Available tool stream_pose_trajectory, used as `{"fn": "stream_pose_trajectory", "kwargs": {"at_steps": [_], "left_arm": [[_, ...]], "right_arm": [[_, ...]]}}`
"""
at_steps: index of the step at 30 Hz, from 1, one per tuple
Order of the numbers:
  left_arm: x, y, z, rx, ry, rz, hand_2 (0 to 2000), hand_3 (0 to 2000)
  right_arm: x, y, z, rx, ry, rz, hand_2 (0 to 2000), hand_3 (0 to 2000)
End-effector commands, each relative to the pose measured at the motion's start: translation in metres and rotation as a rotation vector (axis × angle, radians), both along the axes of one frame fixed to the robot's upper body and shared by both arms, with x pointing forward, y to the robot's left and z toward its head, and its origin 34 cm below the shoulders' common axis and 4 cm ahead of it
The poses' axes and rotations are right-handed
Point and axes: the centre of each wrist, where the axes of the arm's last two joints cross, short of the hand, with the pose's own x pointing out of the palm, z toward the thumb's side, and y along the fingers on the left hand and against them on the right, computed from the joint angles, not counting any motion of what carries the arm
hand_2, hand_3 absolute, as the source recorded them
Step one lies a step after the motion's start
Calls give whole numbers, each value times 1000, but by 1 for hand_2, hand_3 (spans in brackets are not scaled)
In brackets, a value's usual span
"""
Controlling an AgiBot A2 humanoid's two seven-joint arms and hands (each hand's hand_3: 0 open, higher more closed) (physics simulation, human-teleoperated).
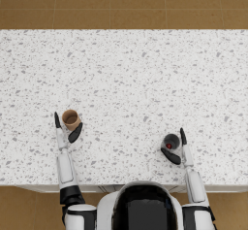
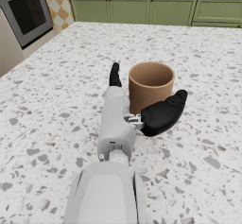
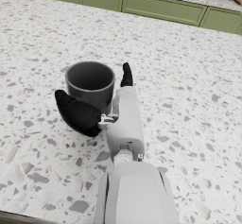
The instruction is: Pick up two cups and pour the berry on the right into the cup on the left
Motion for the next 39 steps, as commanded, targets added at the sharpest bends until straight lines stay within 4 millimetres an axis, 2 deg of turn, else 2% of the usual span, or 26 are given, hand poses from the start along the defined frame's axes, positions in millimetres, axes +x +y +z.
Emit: {"fn": "stream_pose_trajectory", "kwargs": {"at_steps": [1,14,20,21,22,25,26,27,29,32,35,36,39], "left_arm": [[9,7,-8,-20,35,26,0,0],[27,0,-15,-48,70,12,0,0],[30,0,-27,-61,118,9,0,0],[34,0,-12,-51,59,2,0,0],[30,1,-29,-63,125,9,0,0],[28,-2,-32,-53,135,-9,0,0],[28,-3,-30,-47,127,-15,1361,327],[28,-3,-29,-40,125,-17,2000,653],[28,-3,-30,-25,133,-29,2000,1280],[25,-10,-13,16,69,-73,2000,1280],[21,-29,20,50,-59,-159,2000,1280],[19,-36,30,59,-98,-181,2000,1280],[11,-60,56,81,-203,-265,2000,1280]], "right_arm": [[3,2,0,6,-3,2,0,0],[7,7,-11,32,31,-3,0,0],[12,9,-10,48,22,-8,0,0],[12,9,-10,50,21,-9,0,0],[12,9,-10,51,21,-11,0,0],[13,11,-9,59,16,-11,0,0],[12,10,-8,59,13,-16,1361,327],[13,11,-8,67,20,38,2000,653],[13,13,-5,82,22,151,2000,1280],[16,16,0,93,-1,177,2000,1280],[24,21,8,108,-46,184,2000,1280],[27,22,27,110,-122,155,2000,1280],[38,27,38,124,-173,112,2000,1280]]}}
